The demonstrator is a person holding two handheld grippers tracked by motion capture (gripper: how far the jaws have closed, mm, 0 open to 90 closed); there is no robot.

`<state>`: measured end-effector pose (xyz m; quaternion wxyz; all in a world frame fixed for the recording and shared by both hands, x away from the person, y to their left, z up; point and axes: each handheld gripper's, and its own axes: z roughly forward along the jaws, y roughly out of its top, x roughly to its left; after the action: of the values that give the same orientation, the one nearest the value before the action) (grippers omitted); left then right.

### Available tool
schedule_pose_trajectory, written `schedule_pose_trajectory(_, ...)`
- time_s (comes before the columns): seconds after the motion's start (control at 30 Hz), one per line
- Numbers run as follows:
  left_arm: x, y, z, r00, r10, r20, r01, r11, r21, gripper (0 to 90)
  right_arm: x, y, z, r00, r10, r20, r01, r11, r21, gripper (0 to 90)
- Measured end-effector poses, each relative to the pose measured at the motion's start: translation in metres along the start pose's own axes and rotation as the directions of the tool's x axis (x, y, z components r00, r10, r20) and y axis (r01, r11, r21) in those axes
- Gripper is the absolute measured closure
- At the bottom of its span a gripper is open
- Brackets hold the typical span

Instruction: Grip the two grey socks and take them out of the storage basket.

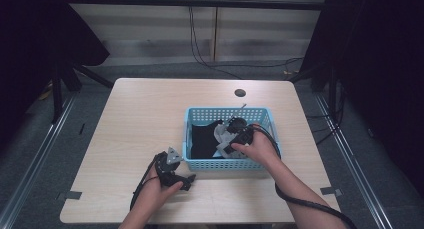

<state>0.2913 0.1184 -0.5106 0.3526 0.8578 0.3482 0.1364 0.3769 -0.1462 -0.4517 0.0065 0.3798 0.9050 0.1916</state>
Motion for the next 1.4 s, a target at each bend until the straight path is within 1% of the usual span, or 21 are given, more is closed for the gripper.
schedule_pose_trajectory(0.03, 0.0, 0.0, 0.0, 1.0, 0.0, 0.001, 0.0, 1.0, 0.0, 0.0, 0.0, 0.0, 0.0, 1.0, 0.003, -0.002, -0.003, 1.0, 0.009, 67.4)
schedule_pose_trajectory(0.13, 0.0, 0.0, 0.0, 1.0, -0.007, 0.004, 0.007, 1.0, -0.002, 0.0, 0.002, 0.002, 0.0, 0.9999, -0.015, -0.006, 0.015, 0.999, 0.032, 79.4)
schedule_pose_trajectory(0.17, 0.0, 0.0, 0.0, 1.0, 0.006, 0.005, -0.006, 1.0, 0.007, 0.0, 0.003, 0.003, -0.001, 0.9998, -0.021, -0.005, 0.021, 0.999, 0.041, 83.3)
schedule_pose_trajectory(0.2, 0.0, 0.0, 0.0, 1.0, 0.005, 0.005, -0.005, 1.0, 0.005, 0.0, 0.004, 0.004, -0.002, 0.9997, -0.02, -0.011, 0.021, 0.998, 0.055, 84.6)
schedule_pose_trajectory(0.23, 0.0, 0.0, 0.0, 1.0, -0.005, 0.004, 0.005, 1.0, -0.002, 0.0, 0.003, 0.005, -0.003, 0.9994, -0.034, -0.008, 0.035, 0.998, 0.061, 85.2)
schedule_pose_trajectory(0.27, 0.0, 0.0, 0.0, 1.0, 0.005, 0.002, -0.005, 1.0, 0.0, 0.0, 0.003, 0.005, -0.005, 0.9994, -0.033, -0.01, 0.033, 0.997, 0.067, 85.5)
schedule_pose_trajectory(0.4, 0.0, 0.0, 0.0, 1.0, 0.002, 0.001, -0.002, 1.0, -0.001, 0.0, 0.001, 0.006, -0.015, 0.9992, -0.04, -0.001, 0.04, 0.997, 0.062, 85.9)
schedule_pose_trajectory(0.5, 0.0, 0.0, 0.0, 1.0, 0.0, 0.002, 0.0, 1.0, -0.001, 0.0, -0.002, 0.005, -0.025, 0.9999, -0.013, -0.003, 0.014, 0.998, 0.053, 86.1)
schedule_pose_trajectory(0.6, 0.0, 0.0, 0.0, 1.0, 0.002, 0.001, -0.002, 1.0, -0.001, 0.0, -0.009, 0.002, -0.035, 1.0, -0.005, -0.008, 0.006, 0.999, 0.032, 86.1)
schedule_pose_trajectory(0.67, 0.0, 0.0, 0.0, 1.0, 0.006, 0.001, -0.006, 1.0, 0.001, 0.0, -0.012, 0.0, -0.042, 0.9997, 0.007, -0.022, -0.006, 1.0, 0.024, 86.1)
schedule_pose_trajectory(0.7, 0.0, 0.0, 0.0, 1.0, -0.001, 0.002, 0.001, 1.0, -0.001, 0.0, -0.014, -0.001, -0.045, 0.9994, 0.014, -0.031, -0.014, 1.0, 0.022, 86.1)
schedule_pose_trajectory(0.83, 0.0, 0.0, 0.0, 1.0, 0.001, 0.001, -0.001, 1.0, 0.0, 0.0, -0.017, -0.003, -0.056, 0.9996, 0.009, -0.027, -0.008, 1.0, 0.028, 86.1)
schedule_pose_trajectory(0.87, 0.0, 0.0, 0.0, 1.0, 0.005, 0.001, -0.005, 1.0, 0.001, 0.0, -0.017, -0.003, -0.059, 0.9996, 0.017, -0.024, -0.016, 0.999, 0.031, 86.1)
schedule_pose_trajectory(0.93, 0.0, 0.0, 0.0, 1.0, -0.001, 0.002, 0.001, 1.0, 0.0, 0.0, -0.018, -0.003, -0.064, 0.9997, 0.003, -0.023, -0.003, 0.999, 0.032, 86.1)
schedule_pose_trajectory(1.03, 0.0, 0.0, 0.0, 1.0, -0.001, 0.002, 0.001, 1.0, 0.0, 0.0, -0.019, -0.003, -0.071, 0.9998, 0.009, -0.017, -0.009, 0.999, 0.031, 86.0)
schedule_pose_trajectory(1.07, 0.0, 0.0, 0.0, 1.0, 0.006, 0.002, -0.006, 1.0, 0.001, 0.0, -0.019, -0.003, -0.074, 0.9999, 0.005, -0.012, -0.005, 1.0, 0.028, 86.0)
schedule_pose_trajectory(1.13, 0.0, 0.0, 0.0, 1.0, -0.001, 0.002, 0.001, 1.0, 0.0, 0.0, -0.021, -0.003, -0.08, 0.9998, 0.012, -0.018, -0.011, 1.0, 0.015, 86.0)
schedule_pose_trajectory(1.17, 0.0, 0.0, 0.0, 1.0, 0.006, 0.002, -0.006, 1.0, 0.001, 0.0, -0.022, -0.003, -0.083, 0.9998, 0.015, -0.015, -0.014, 1.0, 0.012, 86.0)
schedule_pose_trajectory(1.23, 0.0, 0.0, 0.0, 1.0, -0.001, 0.002, 0.001, 1.0, 0.0, 0.0, -0.023, -0.004, -0.088, 0.9998, 0.015, -0.014, -0.015, 1.0, 0.0, 86.0)
schedule_pose_trajectory(1.37, 0.0, 0.0, 0.0, 1.0, -0.004, 0.005, 0.004, 1.0, 0.002, 0.0, -0.026, -0.004, -0.096, 0.9998, 0.017, -0.009, -0.017, 1.0, 0.006, 86.0)
schedule_pose_trajectory(1.4, 0.001, 0.0, 0.0, 1.0, 0.005, 0.006, -0.005, 1.0, 0.007, 0.0, -0.026, -0.004, -0.097, 0.9999, 0.012, -0.002, -0.012, 1.0, 0.004, 86.0)
